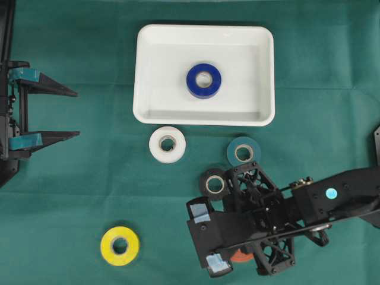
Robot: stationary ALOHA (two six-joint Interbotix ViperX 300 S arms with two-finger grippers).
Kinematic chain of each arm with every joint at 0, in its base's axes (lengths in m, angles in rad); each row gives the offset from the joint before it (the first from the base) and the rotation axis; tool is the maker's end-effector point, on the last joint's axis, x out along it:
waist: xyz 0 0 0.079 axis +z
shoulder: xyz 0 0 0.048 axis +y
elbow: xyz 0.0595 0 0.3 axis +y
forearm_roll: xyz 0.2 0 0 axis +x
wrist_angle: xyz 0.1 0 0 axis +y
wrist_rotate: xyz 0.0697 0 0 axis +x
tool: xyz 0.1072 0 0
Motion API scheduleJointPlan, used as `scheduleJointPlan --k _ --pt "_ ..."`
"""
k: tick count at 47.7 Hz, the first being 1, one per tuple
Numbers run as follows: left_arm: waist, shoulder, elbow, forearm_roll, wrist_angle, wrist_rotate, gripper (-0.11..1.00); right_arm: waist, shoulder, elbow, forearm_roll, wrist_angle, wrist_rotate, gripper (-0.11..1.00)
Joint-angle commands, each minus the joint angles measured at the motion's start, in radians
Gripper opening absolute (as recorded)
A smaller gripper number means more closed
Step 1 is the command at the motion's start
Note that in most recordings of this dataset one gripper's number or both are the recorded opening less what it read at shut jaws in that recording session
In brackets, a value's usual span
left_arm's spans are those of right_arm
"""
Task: Pick up the tape from a random location and place it into the white case.
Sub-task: 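Lift the red-orange tape and carry it toward the white tray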
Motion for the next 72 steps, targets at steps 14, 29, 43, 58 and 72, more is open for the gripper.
scheduleJointPlan --k 14,29,43,58,72 --pt "-0.002 0.009 -0.012 -0.002 -0.003 -0.002 0.93 -0.002 -0.038 -0.023 -0.002 -0.003 0.003 0.29" --pt "-0.002 0.009 -0.012 -0.002 -0.003 -0.002 0.93 0.002 -0.038 -0.025 -0.002 -0.003 0.003 0.29" --pt "0.0 0.008 -0.012 0.0 -0.003 -0.003 0.93 0.003 -0.037 -0.023 -0.002 -0.003 0.003 0.29" --pt "-0.002 0.008 -0.012 0.0 -0.002 -0.002 0.93 -0.006 -0.041 -0.018 -0.018 -0.005 0.002 0.29" --pt "-0.002 0.008 -0.012 -0.002 -0.003 -0.003 0.93 -0.1 -0.067 0.009 -0.029 -0.012 -0.012 0.29"
